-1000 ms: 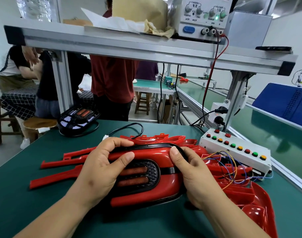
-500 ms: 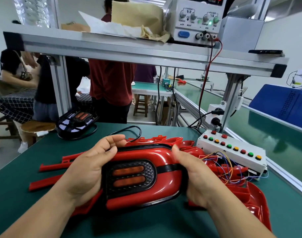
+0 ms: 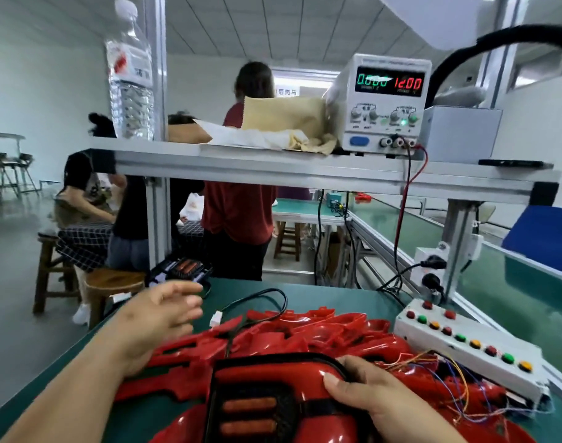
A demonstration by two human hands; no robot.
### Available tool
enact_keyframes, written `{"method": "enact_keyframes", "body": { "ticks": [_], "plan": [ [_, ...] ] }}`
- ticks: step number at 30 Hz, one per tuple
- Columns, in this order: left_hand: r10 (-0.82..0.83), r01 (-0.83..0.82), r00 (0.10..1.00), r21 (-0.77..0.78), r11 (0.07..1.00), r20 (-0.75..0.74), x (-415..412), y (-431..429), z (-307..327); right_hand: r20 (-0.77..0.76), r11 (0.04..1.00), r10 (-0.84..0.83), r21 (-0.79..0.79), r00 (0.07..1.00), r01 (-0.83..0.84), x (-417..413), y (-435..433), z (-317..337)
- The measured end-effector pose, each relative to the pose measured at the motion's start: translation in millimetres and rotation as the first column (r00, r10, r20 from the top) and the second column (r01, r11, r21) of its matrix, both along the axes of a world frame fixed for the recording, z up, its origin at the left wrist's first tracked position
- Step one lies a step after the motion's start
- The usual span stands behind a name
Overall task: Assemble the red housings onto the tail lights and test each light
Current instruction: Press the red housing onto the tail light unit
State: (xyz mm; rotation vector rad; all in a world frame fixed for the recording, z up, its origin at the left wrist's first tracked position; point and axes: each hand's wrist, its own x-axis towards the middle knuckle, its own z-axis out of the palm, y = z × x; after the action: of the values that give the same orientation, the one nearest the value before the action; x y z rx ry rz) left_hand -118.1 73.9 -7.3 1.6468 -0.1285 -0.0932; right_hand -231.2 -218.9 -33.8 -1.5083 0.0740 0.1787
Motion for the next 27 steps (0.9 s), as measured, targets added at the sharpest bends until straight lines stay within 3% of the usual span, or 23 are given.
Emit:
{"method": "enact_keyframes", "body": {
  "ticks": [2,6,9,12,15,19,24,27],
  "plan": [
    [0.125,-0.128,0.992,0.183,0.975,0.032,29,2,3,-0.046,0.999,0.011,-0.039,0.999,-0.013,0,0,-1],
    [0.045,-0.063,0.998,0.564,0.824,0.045,76,-13,-12,-0.089,0.983,0.045,-0.176,0.995,-0.060,-3,-4,4],
    [-0.101,0.052,0.995,0.774,0.631,0.016,92,-28,-28,-0.051,0.881,0.053,-0.468,0.997,-0.070,-9,-5,11],
    [-0.147,0.106,0.988,0.850,0.515,-0.034,98,-37,-42,0.012,0.756,0.053,-0.653,0.999,-0.032,-10,-9,13],
    [-0.080,-0.011,0.995,0.835,0.550,0.066,103,-41,-47,0.082,0.627,0.080,-0.779,0.993,0.014,-9,-10,10],
    [0.032,-0.265,0.949,0.733,0.626,0.315,99,-42,-30,0.205,0.434,0.033,-0.884,0.978,0.171,-3,-12,2],
    [0.096,-0.530,0.756,0.520,0.670,0.647,84,-51,11,0.572,0.377,-0.130,-0.727,0.810,0.574,8,-34,1],
    [0.110,-0.595,0.635,0.392,0.702,0.765,71,-64,38,0.473,0.099,-0.077,-0.872,0.878,0.479,14,-48,-9]
  ]
}}
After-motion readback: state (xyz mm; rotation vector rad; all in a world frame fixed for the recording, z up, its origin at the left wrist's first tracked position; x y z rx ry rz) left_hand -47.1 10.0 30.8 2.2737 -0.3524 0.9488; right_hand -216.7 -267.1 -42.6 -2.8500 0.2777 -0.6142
